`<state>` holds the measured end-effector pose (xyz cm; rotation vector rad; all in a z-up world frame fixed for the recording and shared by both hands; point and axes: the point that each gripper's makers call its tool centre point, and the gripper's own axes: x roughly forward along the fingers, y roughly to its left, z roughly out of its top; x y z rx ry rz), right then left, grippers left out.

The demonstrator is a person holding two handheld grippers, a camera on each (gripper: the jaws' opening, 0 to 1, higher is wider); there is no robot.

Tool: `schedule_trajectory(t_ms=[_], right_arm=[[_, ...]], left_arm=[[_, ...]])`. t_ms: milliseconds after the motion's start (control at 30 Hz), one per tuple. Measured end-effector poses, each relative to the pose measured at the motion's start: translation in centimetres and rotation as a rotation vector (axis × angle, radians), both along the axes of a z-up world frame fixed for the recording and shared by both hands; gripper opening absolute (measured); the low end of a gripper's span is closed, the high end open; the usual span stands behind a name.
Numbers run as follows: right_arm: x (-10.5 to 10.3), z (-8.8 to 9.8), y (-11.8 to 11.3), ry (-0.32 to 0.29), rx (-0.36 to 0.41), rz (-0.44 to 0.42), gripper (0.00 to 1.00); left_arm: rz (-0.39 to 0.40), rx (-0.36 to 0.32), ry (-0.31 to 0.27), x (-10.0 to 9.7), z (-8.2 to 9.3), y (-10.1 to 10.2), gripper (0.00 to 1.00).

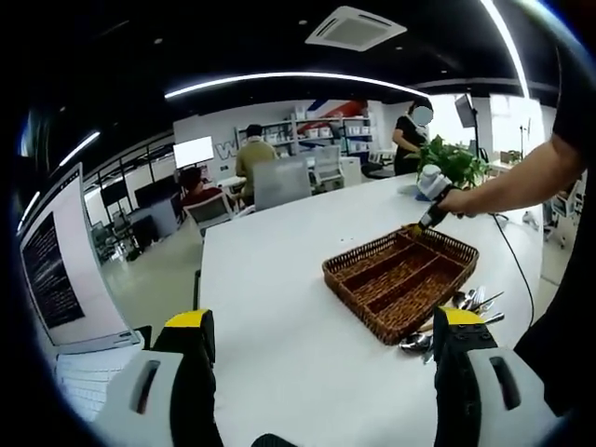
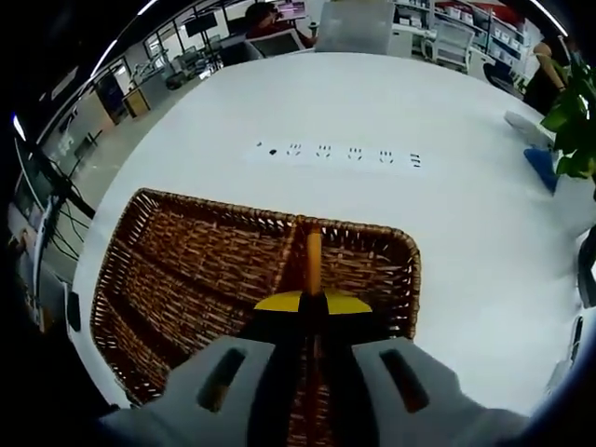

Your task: Arrange the knives, forks, and spoons in their matching storage slots by inserting each utensil handle-first until every utensil is classified and aligned in the correct compartment

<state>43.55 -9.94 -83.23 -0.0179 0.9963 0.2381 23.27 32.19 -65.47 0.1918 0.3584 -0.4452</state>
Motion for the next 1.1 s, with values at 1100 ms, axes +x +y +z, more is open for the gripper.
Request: schedule_trajectory(t_ms=[1100], right_arm=[[0.8,-3.5,-0.1,-0.003,-0.003,-0.062,0.05]], left_arm=[[0.063,0.025,0.015,-1.4,-0.4,1.8,0.99]])
